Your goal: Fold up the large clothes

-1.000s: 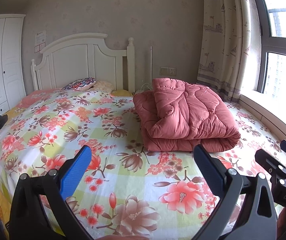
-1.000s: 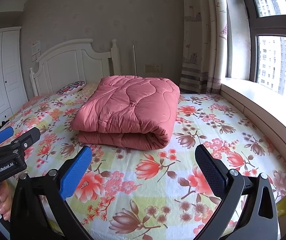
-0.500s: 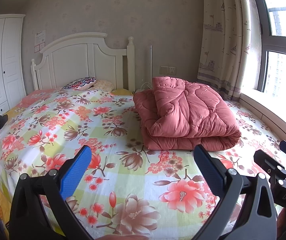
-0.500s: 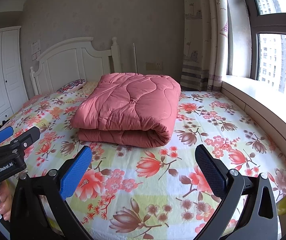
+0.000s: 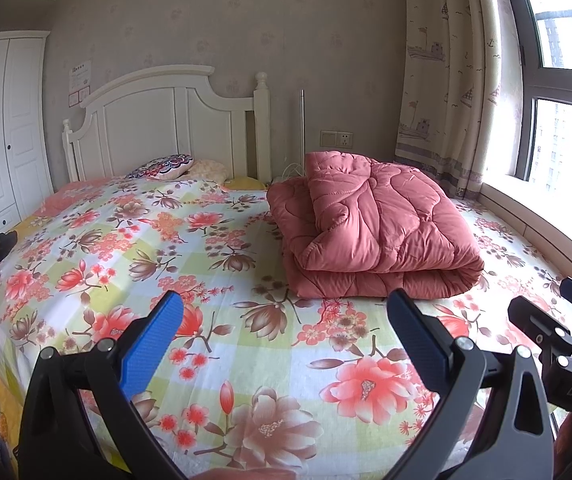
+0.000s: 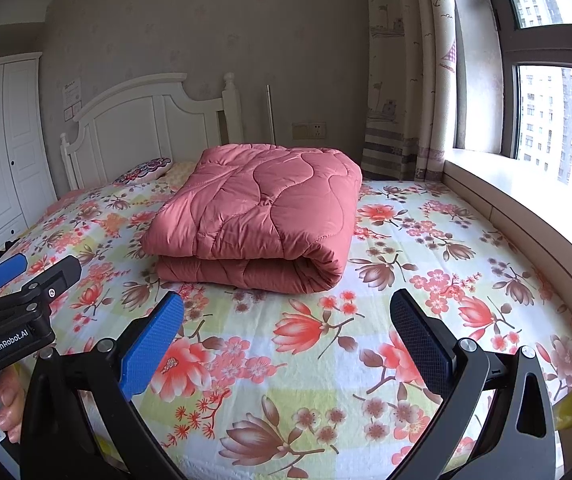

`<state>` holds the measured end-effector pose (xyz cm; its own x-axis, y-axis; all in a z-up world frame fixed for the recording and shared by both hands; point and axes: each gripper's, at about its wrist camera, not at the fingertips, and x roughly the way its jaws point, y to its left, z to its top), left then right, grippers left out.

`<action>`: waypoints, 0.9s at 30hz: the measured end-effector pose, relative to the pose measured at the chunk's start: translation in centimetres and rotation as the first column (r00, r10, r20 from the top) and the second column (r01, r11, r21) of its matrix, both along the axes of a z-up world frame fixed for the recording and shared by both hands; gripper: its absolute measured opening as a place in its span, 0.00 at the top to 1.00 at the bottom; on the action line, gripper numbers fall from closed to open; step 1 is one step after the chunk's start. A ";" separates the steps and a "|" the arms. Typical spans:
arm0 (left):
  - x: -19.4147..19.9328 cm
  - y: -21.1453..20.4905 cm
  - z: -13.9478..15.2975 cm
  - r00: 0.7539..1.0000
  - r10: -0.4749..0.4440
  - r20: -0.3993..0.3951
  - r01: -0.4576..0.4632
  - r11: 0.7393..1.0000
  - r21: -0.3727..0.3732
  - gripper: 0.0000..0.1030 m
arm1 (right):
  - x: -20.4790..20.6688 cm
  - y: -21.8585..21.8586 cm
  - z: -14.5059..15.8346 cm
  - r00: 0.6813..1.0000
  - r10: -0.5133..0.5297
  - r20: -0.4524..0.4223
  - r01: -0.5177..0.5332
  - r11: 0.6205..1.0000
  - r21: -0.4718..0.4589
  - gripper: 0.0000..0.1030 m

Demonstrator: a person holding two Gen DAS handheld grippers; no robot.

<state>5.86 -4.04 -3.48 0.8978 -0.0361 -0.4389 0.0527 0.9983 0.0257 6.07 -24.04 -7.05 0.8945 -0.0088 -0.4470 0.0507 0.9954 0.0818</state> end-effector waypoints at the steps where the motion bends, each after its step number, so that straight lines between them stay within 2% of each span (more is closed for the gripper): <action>1: 0.0 -0.1 0.0 1.000 0.001 0.000 -0.001 1.000 0.001 0.02 | 0.0 0.0 0.0 1.000 0.001 0.001 -0.001 1.000 -0.001 0.04; 15: 0.1 0.4 -0.2 1.000 0.010 -0.006 -0.010 1.000 0.001 0.02 | 0.0 -0.2 0.1 1.000 -0.002 0.000 0.002 1.000 0.005 0.04; 22: 0.7 0.6 -0.8 0.999 0.006 -0.037 -0.006 1.000 -0.014 0.02 | 0.1 -0.1 -0.1 1.000 0.005 -0.005 -0.005 1.000 -0.001 0.04; 27: 1.7 0.8 -2.2 0.995 -0.049 -0.091 0.042 0.996 -0.078 0.02 | 0.5 0.0 -0.6 1.000 0.016 -0.021 -0.016 1.000 0.000 0.04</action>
<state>7.54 -3.28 -5.66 0.8500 -0.1127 -0.5146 0.0969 0.9936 -0.0576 6.53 -24.08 -7.62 0.8848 0.0054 -0.4659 0.0363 0.9961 0.0806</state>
